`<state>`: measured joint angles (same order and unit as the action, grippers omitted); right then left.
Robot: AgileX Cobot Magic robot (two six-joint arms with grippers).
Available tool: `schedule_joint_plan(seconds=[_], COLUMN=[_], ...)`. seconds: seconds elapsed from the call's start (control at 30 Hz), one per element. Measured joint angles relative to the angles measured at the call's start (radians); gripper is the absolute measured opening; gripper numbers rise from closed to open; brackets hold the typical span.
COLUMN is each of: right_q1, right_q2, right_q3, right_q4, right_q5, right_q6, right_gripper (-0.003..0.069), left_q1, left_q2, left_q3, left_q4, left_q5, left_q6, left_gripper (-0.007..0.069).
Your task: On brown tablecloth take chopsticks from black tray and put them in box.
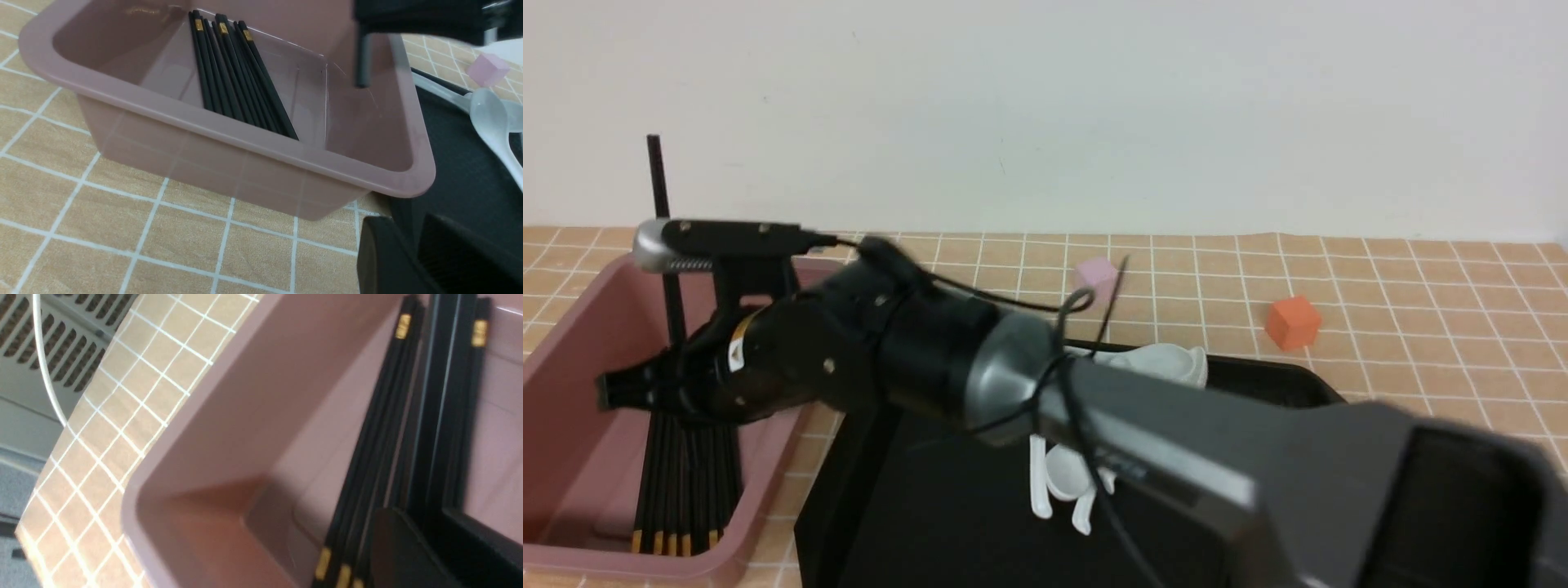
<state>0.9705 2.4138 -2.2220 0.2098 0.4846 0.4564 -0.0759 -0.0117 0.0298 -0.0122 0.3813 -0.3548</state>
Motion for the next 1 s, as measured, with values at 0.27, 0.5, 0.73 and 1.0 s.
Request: schedule_joint_plan(seconds=[0.27, 0.5, 0.73, 1.0], right_q1=[0.000, 0.000, 0.000, 0.000], right_q2=[-0.008, -0.202, -0.528, -0.962], right_q3=[-0.014, -0.014, 0.019, 0.383], right_q4=[-0.001, -0.027, -0.172, -0.273], right_q5=[0.149, 0.499, 0.756, 0.772], right_q6=[-0.005, -0.156, -0.258, -0.266], right_gripper=[0.0319, 0.0244, -0.0008, -0.0013], left_q1=[0.000, 0.000, 0.000, 0.000], left_q2=[0.000, 0.000, 0.000, 0.000], left_q3=[0.000, 0.000, 0.000, 0.000], left_q4=[0.000, 0.000, 0.000, 0.001], left_q5=[0.000, 0.000, 0.000, 0.000], left_q6=[0.000, 0.000, 0.000, 0.000], left_gripper=[0.0162, 0.0166, 0.0179, 0.0185])
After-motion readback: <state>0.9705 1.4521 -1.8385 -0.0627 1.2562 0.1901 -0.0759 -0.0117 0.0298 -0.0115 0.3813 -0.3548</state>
